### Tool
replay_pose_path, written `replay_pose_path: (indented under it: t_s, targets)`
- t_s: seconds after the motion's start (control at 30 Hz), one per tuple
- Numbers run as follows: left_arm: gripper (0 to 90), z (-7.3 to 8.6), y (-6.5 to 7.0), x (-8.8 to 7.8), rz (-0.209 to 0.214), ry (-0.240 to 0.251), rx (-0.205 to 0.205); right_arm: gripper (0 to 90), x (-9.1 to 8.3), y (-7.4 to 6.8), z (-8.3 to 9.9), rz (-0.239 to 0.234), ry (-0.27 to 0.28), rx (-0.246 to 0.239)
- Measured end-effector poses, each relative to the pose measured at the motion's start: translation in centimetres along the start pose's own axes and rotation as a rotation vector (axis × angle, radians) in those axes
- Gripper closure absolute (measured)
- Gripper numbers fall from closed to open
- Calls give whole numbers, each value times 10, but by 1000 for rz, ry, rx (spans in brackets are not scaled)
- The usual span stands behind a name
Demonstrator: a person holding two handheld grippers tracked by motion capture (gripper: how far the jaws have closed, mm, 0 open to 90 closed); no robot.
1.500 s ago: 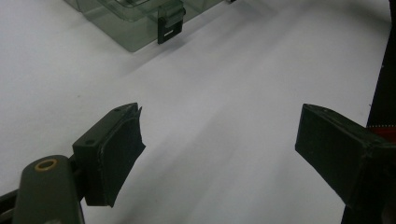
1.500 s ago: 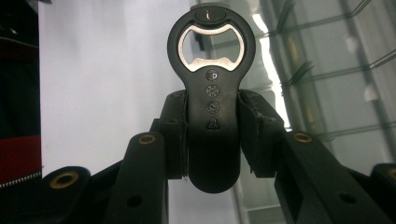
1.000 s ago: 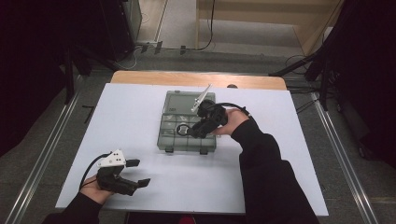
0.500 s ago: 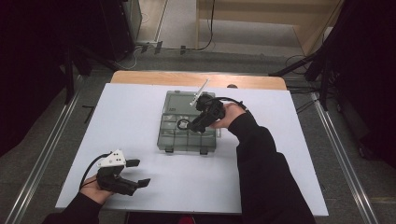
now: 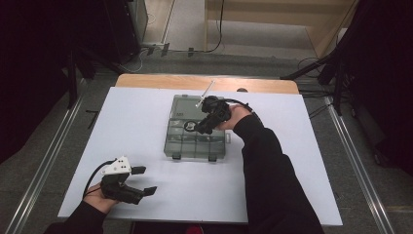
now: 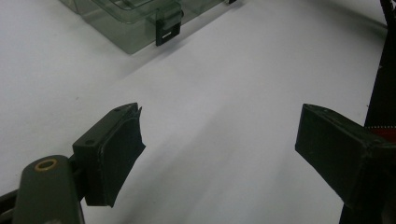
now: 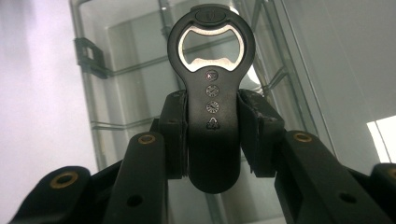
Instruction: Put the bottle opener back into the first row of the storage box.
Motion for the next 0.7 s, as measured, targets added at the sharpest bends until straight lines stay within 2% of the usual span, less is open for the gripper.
replay_pose_path:
  t_s: [0.23, 0.3, 0.37, 0.47, 0.5, 0.53, 0.57, 0.63, 0.7]
  targets:
    - [143, 0, 0, 0, 3, -5, 3, 657, 5, 2, -3, 2, 16, -15]
    - [143, 0, 0, 0, 4, -5, 3, 649, 7, 3, -4, 32, 22, -33]
    - [143, 0, 1, 0, 5, -5, 2, 642, 7, 3, -4, 42, 19, -31]
    - [143, 0, 0, 0, 4, -5, 2, 527, 4, 3, -5, 47, 30, -9]
    - [143, 0, 0, 0, 4, -4, 2, 527, 4, 3, -5, 47, 30, -9]
    - [144, 0, 0, 0, 4, -4, 1, 484, 3, 3, -5, 51, 35, 0]
    - [143, 1, 0, 0, 3, -7, 4, 448, 2, 3, -4, 52, 36, 16]
    - [143, 0, 0, 0, 2, -6, 3, 381, -2, 2, -2, 35, 49, 83]
    - [144, 1, 0, 0, 1, -7, 3, 357, -2, 2, -1, 36, 55, 93]
Point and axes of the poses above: each handheld gripper's, and its own axes: x roughly forward along the jaws, z roughly out of its underside, y roughly to its right, the point moved 9 cm from there along x, roughly forward along the jaws, and after that the axes turned 15 degrees about z, right-handed, at the moved point
